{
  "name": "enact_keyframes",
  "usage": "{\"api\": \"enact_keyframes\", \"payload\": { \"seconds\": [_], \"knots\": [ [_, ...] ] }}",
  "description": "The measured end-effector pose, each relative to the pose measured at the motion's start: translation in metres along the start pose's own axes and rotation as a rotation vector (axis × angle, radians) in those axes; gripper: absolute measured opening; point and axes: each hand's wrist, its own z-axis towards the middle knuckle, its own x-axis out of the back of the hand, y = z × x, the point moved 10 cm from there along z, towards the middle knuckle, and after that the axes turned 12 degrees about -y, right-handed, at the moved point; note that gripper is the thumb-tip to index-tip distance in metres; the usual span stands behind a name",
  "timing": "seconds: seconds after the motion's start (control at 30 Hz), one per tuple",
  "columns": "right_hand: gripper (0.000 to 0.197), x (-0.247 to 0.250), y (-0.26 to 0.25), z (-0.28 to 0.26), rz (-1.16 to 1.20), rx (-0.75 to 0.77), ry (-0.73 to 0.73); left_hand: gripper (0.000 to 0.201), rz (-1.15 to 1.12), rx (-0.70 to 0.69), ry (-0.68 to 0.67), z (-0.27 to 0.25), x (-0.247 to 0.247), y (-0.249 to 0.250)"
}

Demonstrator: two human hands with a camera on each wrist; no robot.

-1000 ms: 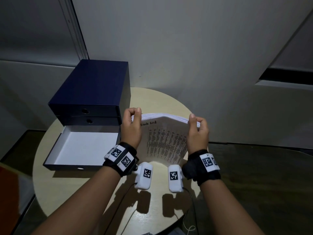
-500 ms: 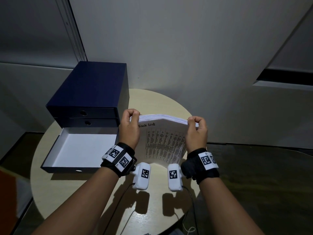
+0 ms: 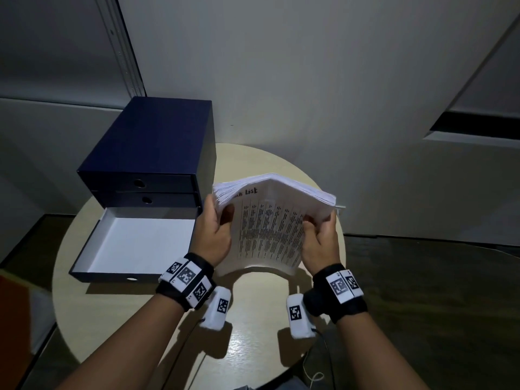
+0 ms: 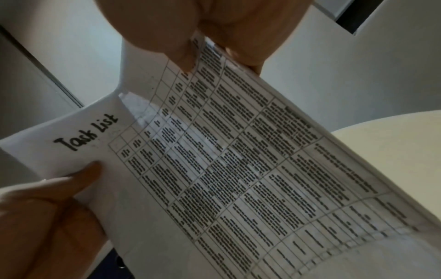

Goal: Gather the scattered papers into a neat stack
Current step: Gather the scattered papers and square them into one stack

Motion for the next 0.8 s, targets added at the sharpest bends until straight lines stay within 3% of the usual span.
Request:
{"api": "enact_keyframes", "payload": {
  "seconds": [0.13,0.23,0.3,0.4,0.5,0.67,0.8],
  "knots": [
    [0.036,-0.015,0.031,-0.016,-0.016,-0.106,-0.08,0.037,0.025,0.094,-0.045,-0.018,-0.007,-0.032],
    [0.032,-0.022,0.047,-0.023,-0.037,-0.147,-0.091,0.071,-0.016,0.134,-0.062,-0.023,-0.009,-0.05],
    [0.031,-0.018,0.047,-0.02,-0.082,-0.143,-0.046,0.068,-0.03,0.17,-0.066,-0.022,-0.008,-0.054],
    [0.023,-0.01,0.029,-0.014,-0.197,-0.078,0.02,0.048,-0.047,0.197,-0.065,-0.022,-0.004,-0.052],
    [0.018,0.002,0.008,-0.008,-0.175,-0.039,0.085,0.033,0.035,0.175,-0.142,-0.026,-0.005,-0.053],
    [0.02,0.018,-0.018,0.015,0.038,-0.038,0.137,0.033,0.064,0.182,-0.188,-0.044,0.002,-0.06],
    [0.023,0.012,-0.043,0.022,0.097,0.011,0.031,0.037,0.031,0.215,-0.074,-0.049,0.015,-0.055]
  ]
}}
